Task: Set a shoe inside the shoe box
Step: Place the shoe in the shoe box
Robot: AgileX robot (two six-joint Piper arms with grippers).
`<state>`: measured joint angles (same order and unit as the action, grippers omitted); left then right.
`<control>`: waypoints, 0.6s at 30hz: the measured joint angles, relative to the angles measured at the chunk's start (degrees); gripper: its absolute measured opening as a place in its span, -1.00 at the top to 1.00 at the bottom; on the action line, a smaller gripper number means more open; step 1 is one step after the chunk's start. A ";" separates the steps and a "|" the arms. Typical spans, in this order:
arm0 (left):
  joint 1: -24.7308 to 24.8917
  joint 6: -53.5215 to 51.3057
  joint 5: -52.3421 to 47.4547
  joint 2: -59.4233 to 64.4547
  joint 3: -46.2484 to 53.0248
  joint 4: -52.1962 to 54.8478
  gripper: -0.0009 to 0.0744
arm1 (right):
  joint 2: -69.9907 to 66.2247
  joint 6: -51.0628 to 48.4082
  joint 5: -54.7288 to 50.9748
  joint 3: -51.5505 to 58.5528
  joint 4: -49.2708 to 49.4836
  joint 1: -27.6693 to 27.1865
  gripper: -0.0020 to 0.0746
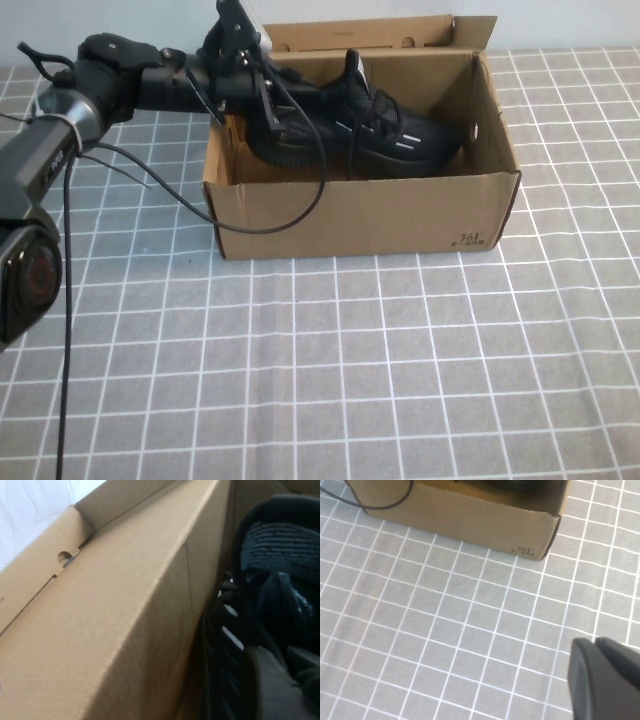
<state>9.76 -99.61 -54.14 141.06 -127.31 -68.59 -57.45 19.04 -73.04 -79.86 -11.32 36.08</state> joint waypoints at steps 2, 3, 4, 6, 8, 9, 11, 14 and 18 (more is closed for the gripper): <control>0.00 0.00 0.48 0.00 0.00 0.00 0.73 | 0.00 0.00 0.00 0.00 0.29 0.00 0.99; 0.00 0.33 0.62 0.00 0.00 -0.10 0.64 | 0.00 0.00 0.00 0.00 0.54 0.00 0.99; 0.00 0.92 0.89 0.00 0.00 -0.21 0.51 | 0.00 0.00 0.00 0.00 0.78 0.00 0.99; -0.02 2.84 1.15 0.00 -0.11 -0.64 0.17 | 0.00 0.00 0.00 0.00 1.51 0.00 0.99; -0.13 6.02 1.24 -0.11 -0.24 -0.88 -0.13 | 0.00 0.00 0.00 0.00 2.12 0.00 0.99; -0.12 7.67 1.24 -0.23 -0.24 -0.88 -0.20 | 0.00 0.00 0.00 0.00 2.22 0.00 0.99; -0.24 13.20 0.86 -1.09 -0.24 -0.78 -0.28 | 0.00 0.00 0.00 0.00 2.26 0.00 0.99; -0.63 25.21 0.53 -3.33 -0.24 0.40 -0.25 | 0.00 0.00 0.00 0.00 2.26 0.00 0.99; -0.62 44.94 -0.22 -7.11 -1.87 8.49 -0.11 | 0.00 0.00 0.00 0.00 2.26 0.00 0.99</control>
<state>9.14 -54.67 -54.36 133.95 -129.19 -60.10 -57.45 19.04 -73.04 -79.86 -9.07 36.08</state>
